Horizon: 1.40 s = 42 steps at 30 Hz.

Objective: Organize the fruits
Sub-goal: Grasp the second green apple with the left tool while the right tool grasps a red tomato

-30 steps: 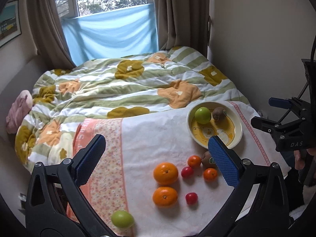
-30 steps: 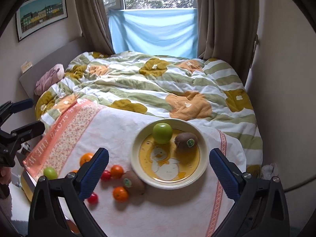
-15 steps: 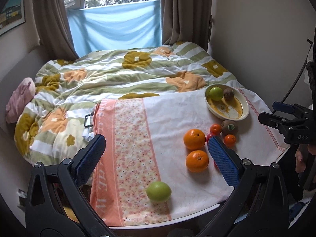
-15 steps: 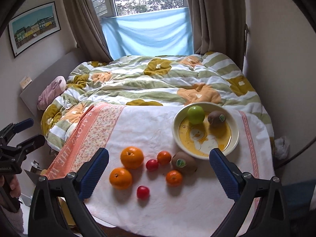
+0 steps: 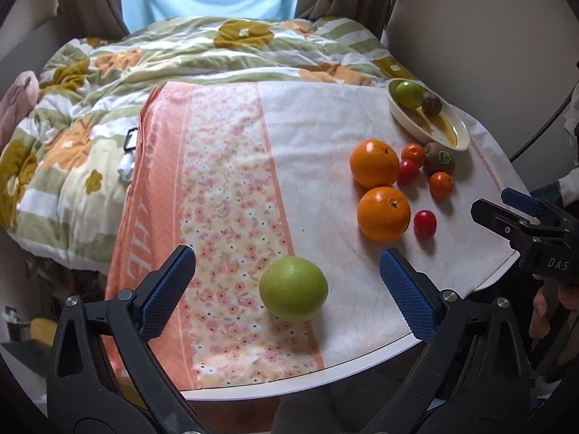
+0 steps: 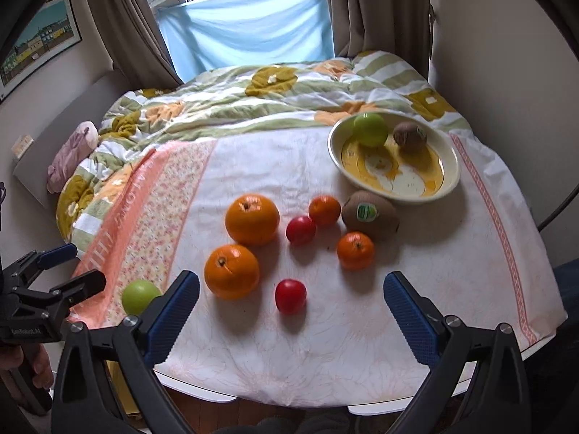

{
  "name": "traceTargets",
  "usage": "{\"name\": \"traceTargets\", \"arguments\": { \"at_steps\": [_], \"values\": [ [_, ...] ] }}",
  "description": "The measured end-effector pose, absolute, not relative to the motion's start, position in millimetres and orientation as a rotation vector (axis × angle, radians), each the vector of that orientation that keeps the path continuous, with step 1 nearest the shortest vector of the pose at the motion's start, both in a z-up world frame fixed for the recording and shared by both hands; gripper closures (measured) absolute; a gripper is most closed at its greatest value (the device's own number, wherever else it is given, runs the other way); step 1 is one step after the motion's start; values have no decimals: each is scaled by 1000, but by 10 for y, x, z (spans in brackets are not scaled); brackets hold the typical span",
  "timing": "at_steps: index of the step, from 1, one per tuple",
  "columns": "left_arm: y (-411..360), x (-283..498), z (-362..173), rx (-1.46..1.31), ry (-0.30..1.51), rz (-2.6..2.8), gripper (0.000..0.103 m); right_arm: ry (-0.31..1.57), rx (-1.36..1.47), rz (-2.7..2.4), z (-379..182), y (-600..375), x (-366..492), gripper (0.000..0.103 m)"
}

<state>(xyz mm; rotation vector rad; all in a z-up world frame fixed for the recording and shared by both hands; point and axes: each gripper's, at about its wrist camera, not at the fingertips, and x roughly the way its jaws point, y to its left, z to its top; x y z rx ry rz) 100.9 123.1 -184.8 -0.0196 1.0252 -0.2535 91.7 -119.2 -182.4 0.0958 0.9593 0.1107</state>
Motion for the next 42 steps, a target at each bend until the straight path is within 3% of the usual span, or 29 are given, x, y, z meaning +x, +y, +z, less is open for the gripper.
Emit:
{"name": "traceTargets", "arguments": {
  "at_steps": [7, 16, 20, 23, 42],
  "values": [
    [1092, 979, -2247, 50, 1056, -262, 6, 1004, 80, 114, -2213, -1134, 974, 2],
    [960, 1004, -2476, 94, 1117, -289, 27, 1059, 64, 134, -2433, -1103, 1024, 3],
    [969, 1009, -2507, 103, 1132, -276, 43, 1069, 70, 138, -2471, -1124, 1042, 4],
    [967, 1008, -2509, 113, 1127, -282, 43, 1071, 78, 137, -2487, -1119, 1046, 5],
    [933, 995, -2495, 138, 1125, -275, 43, 1086, 36, 125, -2622, -1059, 1184, 48]
  ]
}}
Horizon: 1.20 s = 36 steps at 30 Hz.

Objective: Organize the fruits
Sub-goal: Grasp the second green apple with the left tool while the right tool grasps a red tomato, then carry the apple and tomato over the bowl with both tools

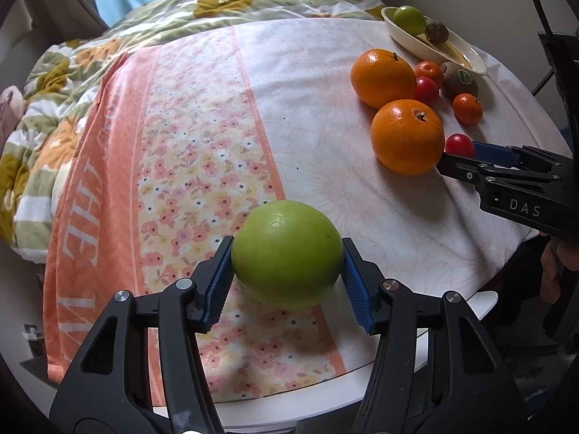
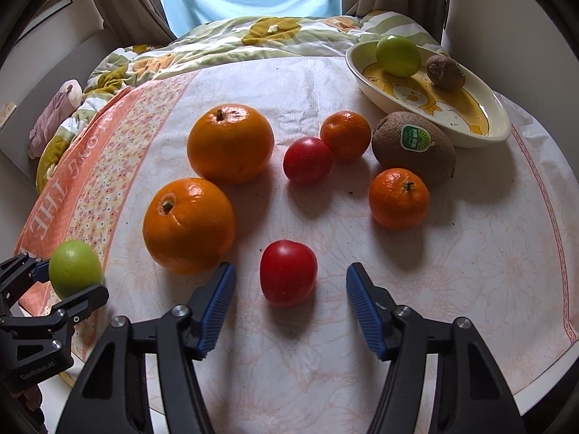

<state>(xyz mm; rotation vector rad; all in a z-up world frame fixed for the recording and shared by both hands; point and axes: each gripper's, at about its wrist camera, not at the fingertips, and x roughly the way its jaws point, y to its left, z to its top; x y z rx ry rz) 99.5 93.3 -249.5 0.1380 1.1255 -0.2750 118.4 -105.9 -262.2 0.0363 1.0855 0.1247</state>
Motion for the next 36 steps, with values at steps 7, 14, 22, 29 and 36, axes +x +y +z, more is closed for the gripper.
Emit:
{"name": "traceTargets", "arguments": {
  "at_steps": [7, 14, 22, 29, 36],
  "values": [
    [939, 1011, -2480, 130, 1125, -276, 43, 1074, 10, 115, -2614, -1074, 1198, 72],
    [938, 1044, -2394, 124, 1108, -280, 43, 1074, 22, 121, -2576, -1078, 1211, 74],
    [926, 1057, -2167, 112, 1064, -281, 43, 1045, 28, 125, -2387, -1085, 1175, 75],
    [840, 1123, -1778, 105, 989, -306, 43, 1003, 78, 111, -2045, -1216, 1148, 75],
    [498, 1354, -1289, 100, 889, -318, 43, 921, 94, 106, -1567, -1559, 1270, 75]
  ]
}}
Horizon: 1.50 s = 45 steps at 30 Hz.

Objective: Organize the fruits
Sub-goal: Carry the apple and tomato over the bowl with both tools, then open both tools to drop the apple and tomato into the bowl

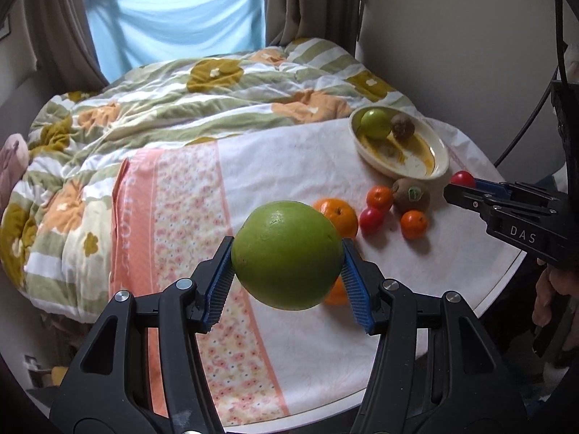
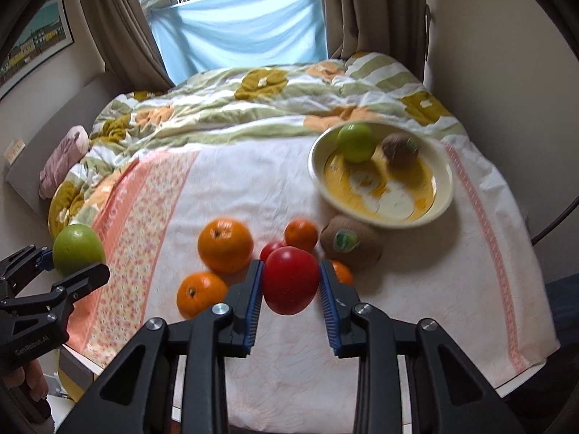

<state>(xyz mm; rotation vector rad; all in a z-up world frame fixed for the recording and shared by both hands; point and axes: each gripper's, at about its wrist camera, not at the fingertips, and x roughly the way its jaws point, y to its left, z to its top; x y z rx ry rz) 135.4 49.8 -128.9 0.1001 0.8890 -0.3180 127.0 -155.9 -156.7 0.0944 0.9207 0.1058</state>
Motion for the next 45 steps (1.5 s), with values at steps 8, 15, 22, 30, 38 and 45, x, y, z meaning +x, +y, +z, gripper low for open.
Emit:
{"name": "traceTargets", "arguments": {
  "at_steps": [8, 15, 22, 30, 38, 45],
  "values": [
    [-227, 1799, -988, 61, 828, -334, 43, 873, 67, 128, -1280, -2203, 1657, 75],
    [-929, 2269, -1140, 39, 845, -342, 43, 886, 39, 164, -1315, -2727, 2038, 75],
    [-1464, 2729, -1566, 56, 912, -342, 43, 923, 37, 185, -1549, -3145, 2424, 75],
    [-1788, 3016, -2008, 145, 988, -331, 43, 982, 58, 209, -1850, -3359, 2728, 75],
    [-1924, 3062, -2193, 234, 1016, -333, 43, 1008, 65, 245, -1974, -3376, 2883, 75],
    [-1901, 3017, -2122, 210, 997, -361, 5, 1013, 66, 259, -1978, -3396, 2928, 75]
  ]
}}
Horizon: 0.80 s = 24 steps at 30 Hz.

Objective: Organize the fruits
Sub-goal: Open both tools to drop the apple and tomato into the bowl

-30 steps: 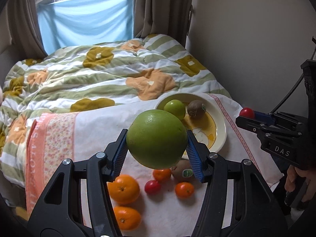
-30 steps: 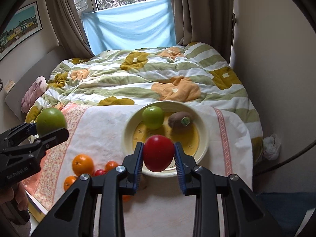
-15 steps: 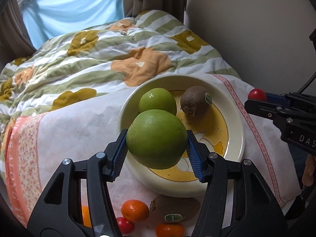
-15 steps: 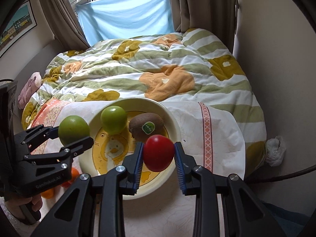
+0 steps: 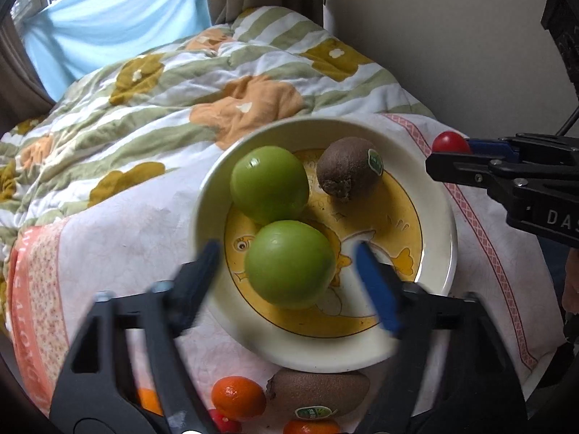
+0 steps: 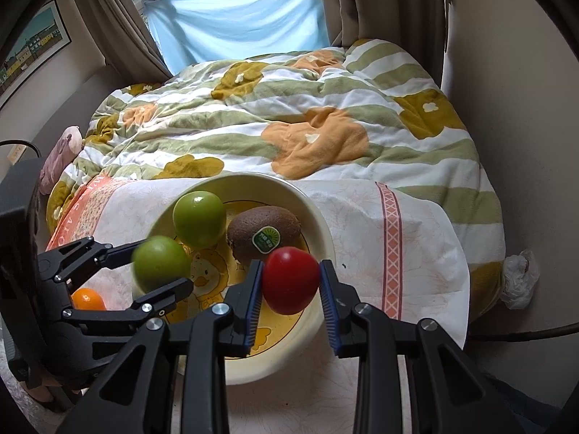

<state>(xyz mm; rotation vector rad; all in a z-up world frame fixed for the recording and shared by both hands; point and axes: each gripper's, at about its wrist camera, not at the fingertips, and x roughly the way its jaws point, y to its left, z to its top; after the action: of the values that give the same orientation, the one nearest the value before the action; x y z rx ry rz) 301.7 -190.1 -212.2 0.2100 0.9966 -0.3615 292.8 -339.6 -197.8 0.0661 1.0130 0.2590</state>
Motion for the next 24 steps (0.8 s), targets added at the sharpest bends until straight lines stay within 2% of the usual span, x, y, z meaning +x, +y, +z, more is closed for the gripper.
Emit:
{"name": "traceTargets", "arguments": {
  "at_steps": [1, 15, 24],
  "values": [
    [-1894, 3003, -2085, 206, 979, -361, 0, 1012, 66, 259, -1974, -3403, 2929, 75],
    [-1588, 2724, -1678, 168, 976, -312, 0, 1011, 48, 301, -1874, -3361, 2818, 75],
    [-1226, 2441, -1538, 98, 981, -201, 0, 1013, -18, 407, -2124, -3151, 2878, 75]
  ]
}}
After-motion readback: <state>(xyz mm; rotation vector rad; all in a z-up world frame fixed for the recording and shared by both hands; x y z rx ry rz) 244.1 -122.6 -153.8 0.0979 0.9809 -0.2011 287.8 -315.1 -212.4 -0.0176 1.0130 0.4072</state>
